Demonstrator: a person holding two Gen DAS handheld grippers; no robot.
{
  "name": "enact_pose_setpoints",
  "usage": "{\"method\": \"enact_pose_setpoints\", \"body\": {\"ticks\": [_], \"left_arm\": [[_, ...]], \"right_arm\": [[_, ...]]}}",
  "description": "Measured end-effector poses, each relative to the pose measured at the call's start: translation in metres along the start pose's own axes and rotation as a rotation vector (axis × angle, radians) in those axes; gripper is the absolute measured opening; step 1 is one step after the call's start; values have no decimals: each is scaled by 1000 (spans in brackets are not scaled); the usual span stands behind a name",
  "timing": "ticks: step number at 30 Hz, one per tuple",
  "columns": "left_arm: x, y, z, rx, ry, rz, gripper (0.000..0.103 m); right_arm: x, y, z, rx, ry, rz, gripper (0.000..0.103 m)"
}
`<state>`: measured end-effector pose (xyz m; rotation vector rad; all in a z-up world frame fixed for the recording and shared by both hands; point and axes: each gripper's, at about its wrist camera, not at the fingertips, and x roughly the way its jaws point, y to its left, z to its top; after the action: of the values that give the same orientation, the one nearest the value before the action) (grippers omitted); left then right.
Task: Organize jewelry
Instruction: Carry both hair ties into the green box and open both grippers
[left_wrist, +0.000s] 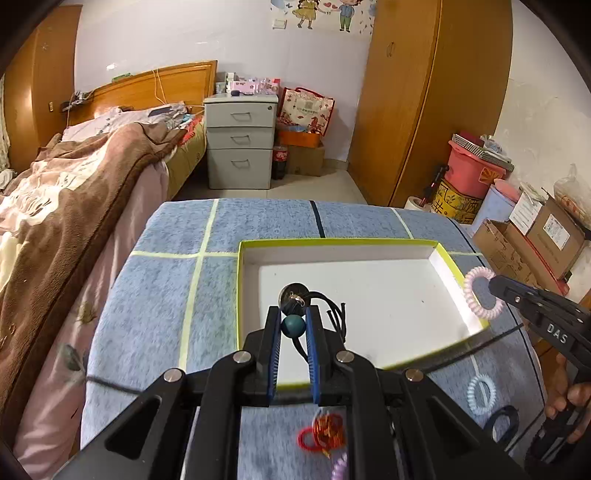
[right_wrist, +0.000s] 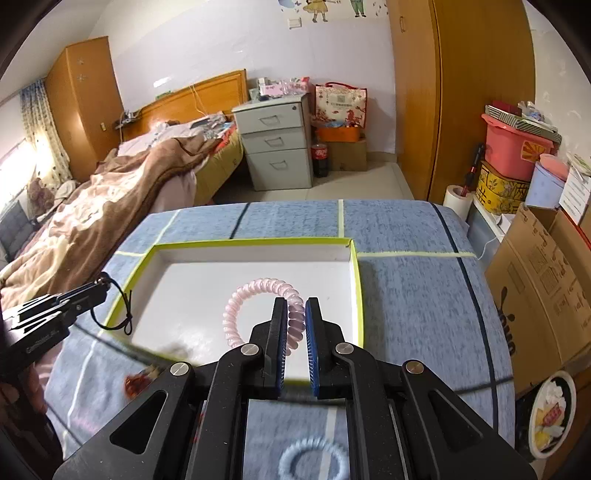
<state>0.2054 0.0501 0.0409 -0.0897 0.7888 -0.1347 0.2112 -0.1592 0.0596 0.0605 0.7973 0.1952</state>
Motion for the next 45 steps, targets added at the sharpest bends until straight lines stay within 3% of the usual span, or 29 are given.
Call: {"method": "enact_pose_setpoints", "body": {"ticks": [18, 39, 42, 45], "left_arm": [[70, -7, 20, 21, 100, 9, 14], [91, -8, 15, 9, 170, 46, 15], [92, -8, 15, 15, 175, 62, 17], [91, -8, 15, 6, 176, 56, 29]], "right_arm": [[76, -19, 21, 4, 112, -64, 10], [96, -19, 22, -18, 160, -90, 10], [96, -18, 23, -24, 162, -94, 10], [96, -16, 22, -25, 159, -94, 11]]}}
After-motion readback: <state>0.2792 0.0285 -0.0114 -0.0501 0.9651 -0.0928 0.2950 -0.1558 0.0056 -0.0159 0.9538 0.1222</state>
